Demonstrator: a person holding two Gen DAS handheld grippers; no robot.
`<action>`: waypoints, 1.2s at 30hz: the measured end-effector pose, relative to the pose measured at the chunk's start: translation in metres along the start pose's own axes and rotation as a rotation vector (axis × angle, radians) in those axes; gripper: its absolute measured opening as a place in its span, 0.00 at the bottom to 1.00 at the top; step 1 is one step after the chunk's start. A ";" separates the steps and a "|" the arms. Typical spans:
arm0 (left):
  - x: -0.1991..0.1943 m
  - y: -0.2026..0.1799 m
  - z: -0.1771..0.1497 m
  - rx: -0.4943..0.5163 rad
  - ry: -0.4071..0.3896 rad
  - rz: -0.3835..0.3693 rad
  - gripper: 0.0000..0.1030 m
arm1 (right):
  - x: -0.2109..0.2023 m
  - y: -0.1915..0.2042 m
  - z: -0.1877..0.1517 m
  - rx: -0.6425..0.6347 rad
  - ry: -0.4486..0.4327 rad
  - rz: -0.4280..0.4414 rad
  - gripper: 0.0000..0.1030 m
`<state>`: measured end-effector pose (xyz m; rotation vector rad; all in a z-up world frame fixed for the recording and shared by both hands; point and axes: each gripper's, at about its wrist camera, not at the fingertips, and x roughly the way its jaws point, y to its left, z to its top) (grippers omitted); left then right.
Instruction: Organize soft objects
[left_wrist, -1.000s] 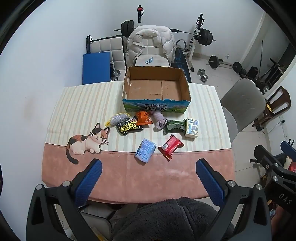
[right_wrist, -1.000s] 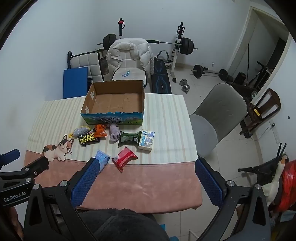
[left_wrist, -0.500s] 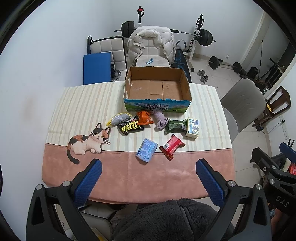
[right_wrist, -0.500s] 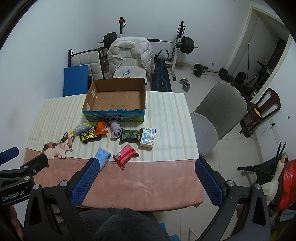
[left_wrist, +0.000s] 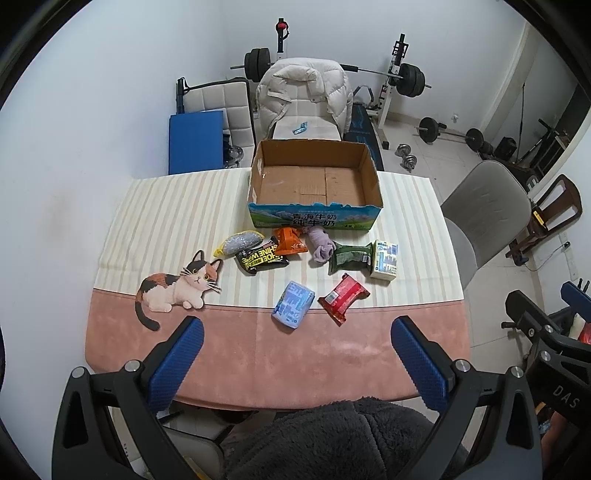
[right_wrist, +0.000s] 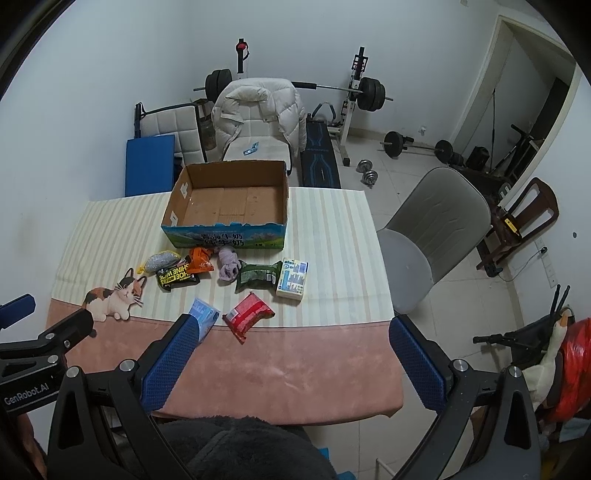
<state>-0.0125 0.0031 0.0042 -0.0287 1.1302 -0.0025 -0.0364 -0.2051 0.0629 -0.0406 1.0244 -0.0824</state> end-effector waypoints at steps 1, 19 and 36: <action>0.000 0.000 0.000 0.001 -0.001 0.002 1.00 | -0.001 -0.001 0.000 0.000 -0.003 -0.003 1.00; -0.009 0.000 0.002 -0.014 -0.031 0.007 1.00 | -0.019 -0.006 0.007 -0.005 -0.043 0.004 1.00; -0.013 -0.007 0.004 -0.026 -0.041 0.005 1.00 | -0.023 -0.009 0.008 -0.011 -0.063 0.012 1.00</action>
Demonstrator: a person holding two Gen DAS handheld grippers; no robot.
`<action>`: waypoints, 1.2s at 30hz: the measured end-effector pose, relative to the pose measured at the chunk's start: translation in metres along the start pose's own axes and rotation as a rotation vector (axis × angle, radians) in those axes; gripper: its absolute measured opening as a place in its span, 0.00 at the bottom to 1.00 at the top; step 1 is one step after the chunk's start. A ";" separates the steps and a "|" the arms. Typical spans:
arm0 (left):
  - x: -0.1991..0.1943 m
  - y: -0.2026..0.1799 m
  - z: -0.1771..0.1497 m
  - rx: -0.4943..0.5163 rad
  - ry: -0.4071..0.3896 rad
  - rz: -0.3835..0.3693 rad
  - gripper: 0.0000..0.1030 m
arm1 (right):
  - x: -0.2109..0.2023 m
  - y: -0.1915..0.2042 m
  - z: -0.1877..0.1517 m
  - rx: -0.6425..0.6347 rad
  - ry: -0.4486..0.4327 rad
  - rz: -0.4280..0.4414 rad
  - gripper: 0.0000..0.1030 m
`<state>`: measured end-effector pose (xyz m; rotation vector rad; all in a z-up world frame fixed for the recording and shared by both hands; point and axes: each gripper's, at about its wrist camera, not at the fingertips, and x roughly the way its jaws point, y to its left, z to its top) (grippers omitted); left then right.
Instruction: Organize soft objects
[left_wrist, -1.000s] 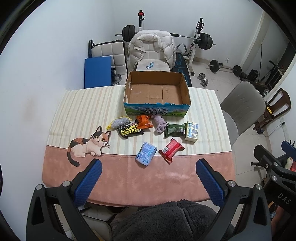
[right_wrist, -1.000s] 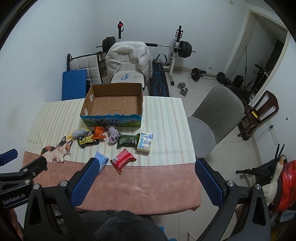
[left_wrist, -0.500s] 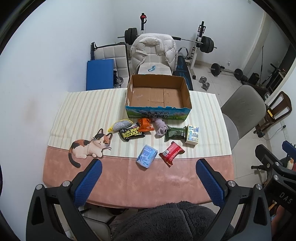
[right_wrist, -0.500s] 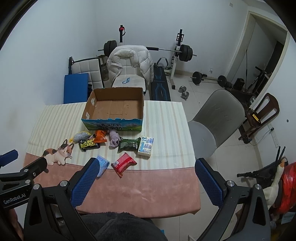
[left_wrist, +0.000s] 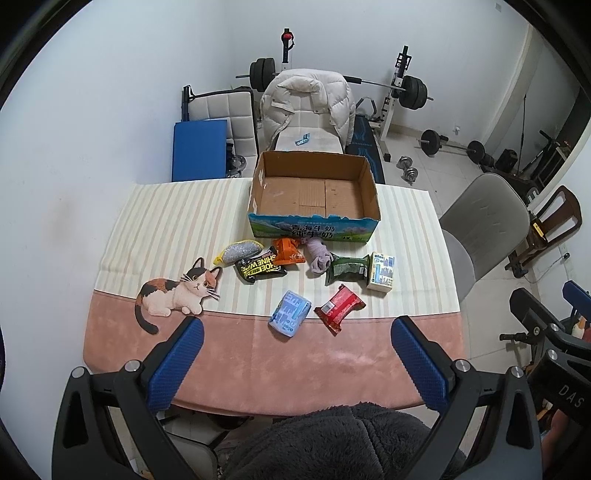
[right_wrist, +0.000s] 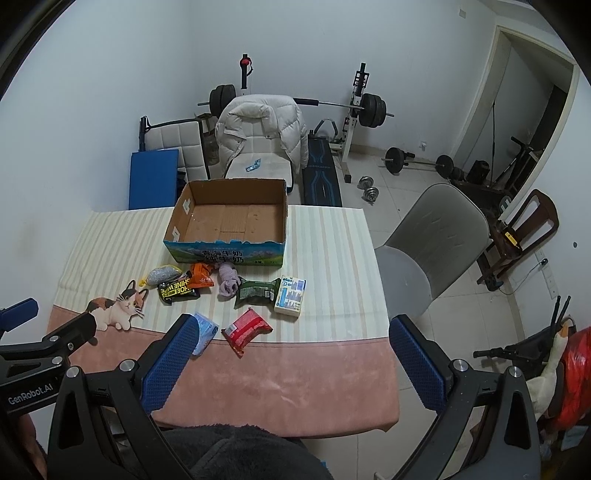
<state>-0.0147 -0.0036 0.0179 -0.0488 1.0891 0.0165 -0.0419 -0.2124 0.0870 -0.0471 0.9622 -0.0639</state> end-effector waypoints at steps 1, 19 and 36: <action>0.000 0.000 0.000 0.000 0.000 0.000 1.00 | 0.000 0.000 0.000 0.000 -0.002 -0.001 1.00; 0.006 -0.005 0.007 0.012 -0.018 0.018 1.00 | 0.011 -0.007 0.008 0.017 0.010 0.041 1.00; 0.310 0.042 0.002 0.142 0.362 0.162 0.82 | 0.371 0.028 -0.063 0.290 0.660 0.275 0.98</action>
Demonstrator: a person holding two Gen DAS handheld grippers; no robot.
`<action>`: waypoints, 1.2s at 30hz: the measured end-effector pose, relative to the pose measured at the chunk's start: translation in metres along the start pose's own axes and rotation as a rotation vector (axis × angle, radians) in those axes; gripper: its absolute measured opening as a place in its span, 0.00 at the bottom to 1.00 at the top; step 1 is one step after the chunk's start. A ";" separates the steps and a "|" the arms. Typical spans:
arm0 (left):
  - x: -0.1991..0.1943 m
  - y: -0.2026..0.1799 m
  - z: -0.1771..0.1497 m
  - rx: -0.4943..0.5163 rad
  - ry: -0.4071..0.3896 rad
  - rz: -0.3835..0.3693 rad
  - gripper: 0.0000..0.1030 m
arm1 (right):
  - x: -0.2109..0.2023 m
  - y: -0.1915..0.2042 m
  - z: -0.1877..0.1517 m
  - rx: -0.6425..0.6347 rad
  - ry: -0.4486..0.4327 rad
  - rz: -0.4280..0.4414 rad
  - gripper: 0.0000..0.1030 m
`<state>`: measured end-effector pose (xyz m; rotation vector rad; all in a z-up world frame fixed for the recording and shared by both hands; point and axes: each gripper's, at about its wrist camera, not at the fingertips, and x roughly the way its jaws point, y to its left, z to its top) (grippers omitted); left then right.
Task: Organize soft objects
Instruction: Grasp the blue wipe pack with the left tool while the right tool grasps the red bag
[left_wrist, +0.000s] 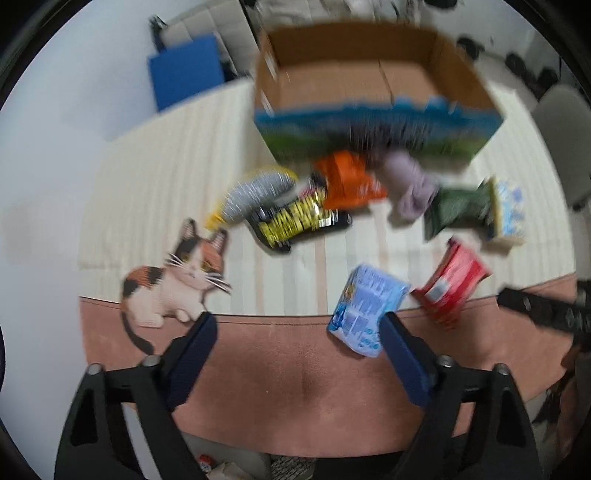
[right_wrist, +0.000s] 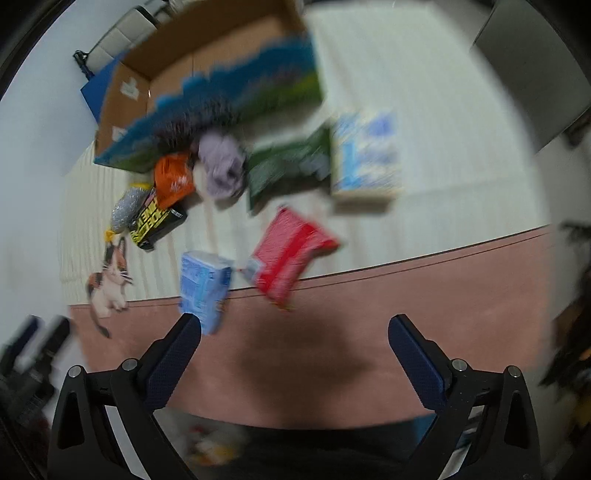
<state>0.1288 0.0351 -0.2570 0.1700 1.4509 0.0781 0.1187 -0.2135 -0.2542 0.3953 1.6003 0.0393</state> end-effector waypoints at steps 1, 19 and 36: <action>0.012 -0.001 0.000 0.001 0.019 -0.012 0.82 | 0.023 0.001 0.008 0.030 0.026 -0.012 0.96; 0.125 -0.038 0.005 0.101 0.278 -0.257 0.82 | 0.149 0.020 0.004 -0.168 0.240 -0.188 0.55; 0.114 -0.040 -0.006 -0.047 0.256 -0.275 0.40 | 0.172 0.041 -0.044 -0.045 0.116 -0.219 0.46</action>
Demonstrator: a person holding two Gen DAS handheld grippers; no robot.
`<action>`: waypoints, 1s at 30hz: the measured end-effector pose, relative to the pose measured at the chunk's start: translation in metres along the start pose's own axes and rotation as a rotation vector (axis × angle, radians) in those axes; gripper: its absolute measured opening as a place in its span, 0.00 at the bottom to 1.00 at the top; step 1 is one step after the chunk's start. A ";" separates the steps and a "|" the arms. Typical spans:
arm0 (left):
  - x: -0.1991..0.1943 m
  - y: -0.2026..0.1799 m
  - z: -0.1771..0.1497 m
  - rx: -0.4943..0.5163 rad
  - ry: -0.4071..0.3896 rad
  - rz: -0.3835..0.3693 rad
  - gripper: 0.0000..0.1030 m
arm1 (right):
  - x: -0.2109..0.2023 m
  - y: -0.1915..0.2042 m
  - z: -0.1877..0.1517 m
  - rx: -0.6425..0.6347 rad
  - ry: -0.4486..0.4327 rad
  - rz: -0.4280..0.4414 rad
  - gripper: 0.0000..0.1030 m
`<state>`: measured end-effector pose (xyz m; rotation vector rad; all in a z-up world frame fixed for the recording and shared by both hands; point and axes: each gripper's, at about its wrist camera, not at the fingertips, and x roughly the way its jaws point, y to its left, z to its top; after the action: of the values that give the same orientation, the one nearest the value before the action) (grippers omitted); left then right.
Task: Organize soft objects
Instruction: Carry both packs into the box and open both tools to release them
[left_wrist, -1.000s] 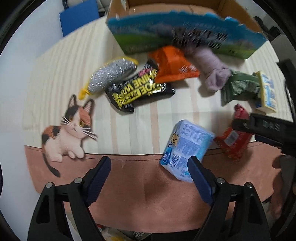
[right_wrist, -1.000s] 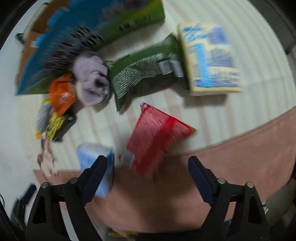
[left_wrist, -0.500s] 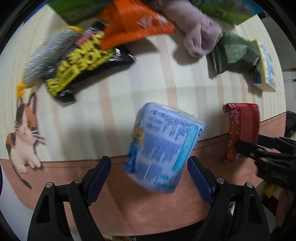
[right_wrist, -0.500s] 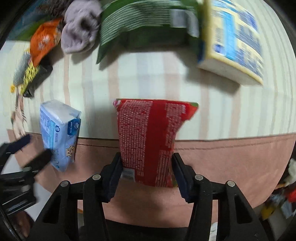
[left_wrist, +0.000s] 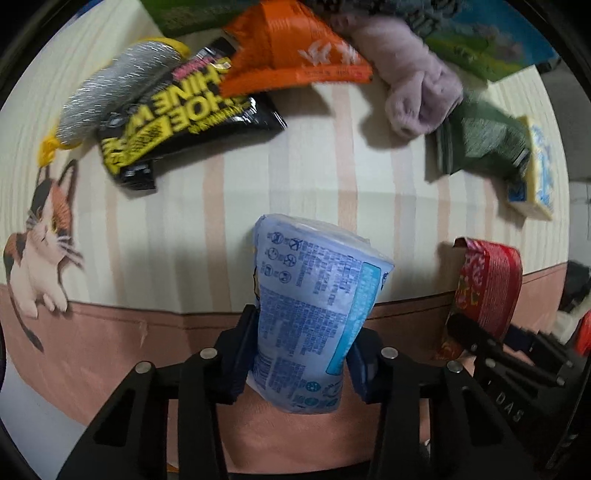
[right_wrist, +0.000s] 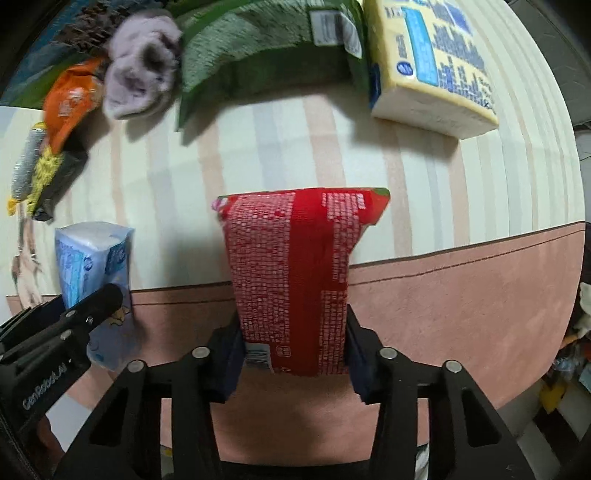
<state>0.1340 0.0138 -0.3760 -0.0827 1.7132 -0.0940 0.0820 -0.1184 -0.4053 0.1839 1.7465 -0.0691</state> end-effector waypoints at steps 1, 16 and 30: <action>-0.011 0.005 -0.007 -0.012 -0.012 -0.022 0.40 | -0.004 0.003 -0.005 -0.001 -0.010 0.007 0.46; -0.210 -0.024 0.135 -0.061 -0.283 -0.193 0.40 | -0.238 0.039 0.076 -0.172 -0.296 0.202 0.45; -0.116 -0.037 0.322 -0.099 -0.105 -0.139 0.40 | -0.176 0.039 0.339 -0.200 -0.192 0.122 0.45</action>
<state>0.4694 -0.0149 -0.3042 -0.2760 1.6058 -0.1060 0.4478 -0.1456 -0.2924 0.1320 1.5368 0.1714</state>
